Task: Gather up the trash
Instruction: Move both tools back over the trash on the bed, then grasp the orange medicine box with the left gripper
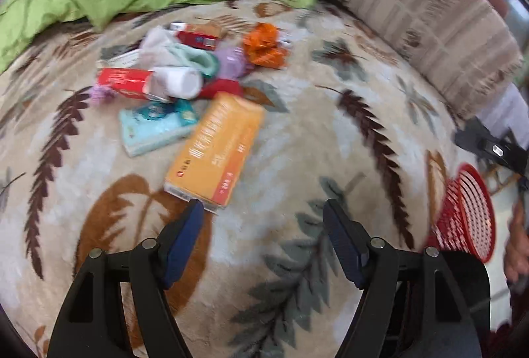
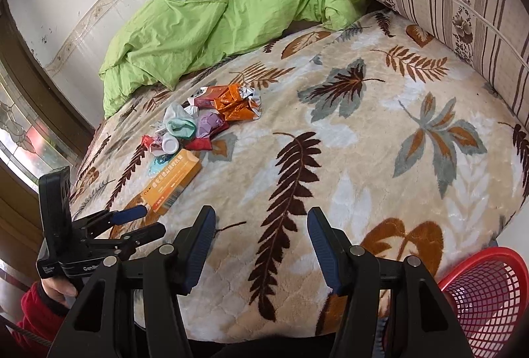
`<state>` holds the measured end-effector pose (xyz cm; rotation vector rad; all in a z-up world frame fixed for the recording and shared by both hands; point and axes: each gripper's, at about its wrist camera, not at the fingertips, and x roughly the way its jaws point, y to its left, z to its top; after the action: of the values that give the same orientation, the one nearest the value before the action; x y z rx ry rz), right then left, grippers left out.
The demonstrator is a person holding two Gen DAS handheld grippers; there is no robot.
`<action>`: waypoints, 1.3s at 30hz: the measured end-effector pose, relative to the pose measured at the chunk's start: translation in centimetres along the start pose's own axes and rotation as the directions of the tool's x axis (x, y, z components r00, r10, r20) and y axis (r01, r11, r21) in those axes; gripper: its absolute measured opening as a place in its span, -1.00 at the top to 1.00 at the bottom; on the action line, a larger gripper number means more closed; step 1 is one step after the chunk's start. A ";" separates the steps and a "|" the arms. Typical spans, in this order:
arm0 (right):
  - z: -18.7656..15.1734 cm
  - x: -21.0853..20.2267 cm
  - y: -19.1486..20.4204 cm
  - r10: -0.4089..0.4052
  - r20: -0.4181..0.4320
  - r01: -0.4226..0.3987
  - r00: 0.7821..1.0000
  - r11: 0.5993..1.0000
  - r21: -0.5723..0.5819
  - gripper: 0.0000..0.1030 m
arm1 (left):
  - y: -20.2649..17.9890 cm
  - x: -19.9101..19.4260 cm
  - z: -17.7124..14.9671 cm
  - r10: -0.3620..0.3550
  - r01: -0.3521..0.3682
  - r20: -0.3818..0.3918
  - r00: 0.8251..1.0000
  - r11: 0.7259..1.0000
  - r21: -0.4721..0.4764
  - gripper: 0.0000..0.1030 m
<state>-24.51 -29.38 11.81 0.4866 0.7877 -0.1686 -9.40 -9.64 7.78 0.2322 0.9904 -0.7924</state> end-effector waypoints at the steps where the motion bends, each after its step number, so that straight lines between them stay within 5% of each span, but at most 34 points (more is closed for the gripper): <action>1: 0.2 -0.1 -0.1 0.000 0.004 0.000 1.000 1.000 0.001 -0.19 | 0.1 0.2 0.2 0.047 -0.047 0.005 0.999 0.999 -0.008 -0.42; 10: 2.3 1.1 -0.4 0.025 -0.005 -0.025 1.000 0.999 0.023 -0.25 | 0.0 3.9 2.2 0.297 -0.298 0.029 0.955 0.953 0.062 -0.43; 14: 3.9 3.0 -0.4 0.036 -0.029 -0.035 0.999 0.999 0.041 -0.26 | 0.9 5.8 2.7 0.286 -0.286 0.010 0.958 0.958 0.017 -0.42; 23: 8.8 10.1 1.3 0.082 -0.053 -0.080 0.995 0.996 0.042 -0.49 | 1.3 4.7 1.8 0.200 -0.195 0.066 0.977 0.978 -0.078 -0.04; 28: 11.6 15.1 2.1 0.084 -0.047 -0.081 0.995 0.994 0.067 -0.53 | 1.2 2.8 1.6 0.180 -0.168 0.134 0.975 0.981 -0.092 -0.02; 39: 14.3 23.9 2.1 0.054 -0.130 -0.034 0.990 0.988 0.152 -0.55 | 2.2 4.3 2.2 0.137 -0.127 0.085 0.987 0.986 -0.112 -0.01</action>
<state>2.04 -33.60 4.09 0.6625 0.8981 -0.1557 -5.17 -11.31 5.11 0.1660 0.9176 -0.6221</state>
